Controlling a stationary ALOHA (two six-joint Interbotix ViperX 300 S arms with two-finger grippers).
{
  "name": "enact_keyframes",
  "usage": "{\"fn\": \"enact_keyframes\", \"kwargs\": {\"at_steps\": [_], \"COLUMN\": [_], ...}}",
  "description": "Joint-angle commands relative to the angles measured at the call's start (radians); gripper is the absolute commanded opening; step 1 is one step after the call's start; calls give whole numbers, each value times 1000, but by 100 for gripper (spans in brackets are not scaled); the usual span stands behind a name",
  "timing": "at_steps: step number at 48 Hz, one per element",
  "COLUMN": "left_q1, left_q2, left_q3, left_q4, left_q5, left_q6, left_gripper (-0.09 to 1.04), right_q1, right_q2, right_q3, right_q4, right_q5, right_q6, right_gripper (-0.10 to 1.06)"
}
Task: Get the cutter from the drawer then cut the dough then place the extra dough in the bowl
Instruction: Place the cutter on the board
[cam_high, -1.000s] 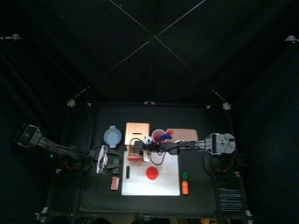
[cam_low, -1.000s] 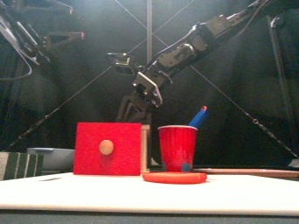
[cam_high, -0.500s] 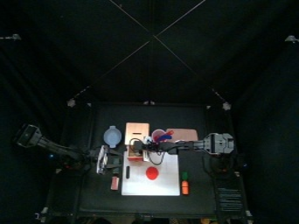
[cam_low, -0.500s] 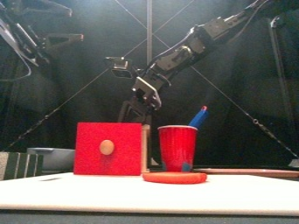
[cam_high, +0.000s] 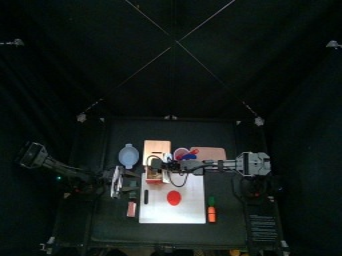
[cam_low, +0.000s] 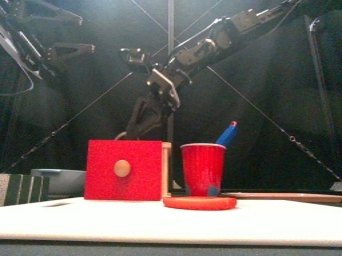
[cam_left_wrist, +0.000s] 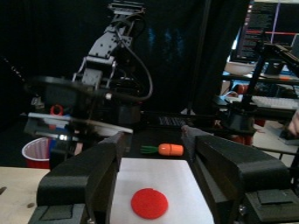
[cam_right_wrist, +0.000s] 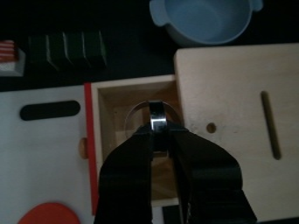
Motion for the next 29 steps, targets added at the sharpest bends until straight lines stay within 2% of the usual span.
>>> {"fn": "enact_keyframes", "kwargs": {"at_steps": [1,17,29], "left_q1": [3,8,25], "left_q2": [0,0,0], "left_q3": [-12,-12,-8], "left_q4": [-8,-34,-35], "left_q5": [-8,-8,-8], "left_q6": [2,3,2], "left_gripper": [90,90,90], "right_q1": [12,18,35], "right_q2": [-100,-222,-394], "right_q3": [-15,60,239], "right_q4": [-2,0,3], "right_q5": [3,3,17], "right_q6": [-2,-2,0], "right_gripper": [44,44,44]}}
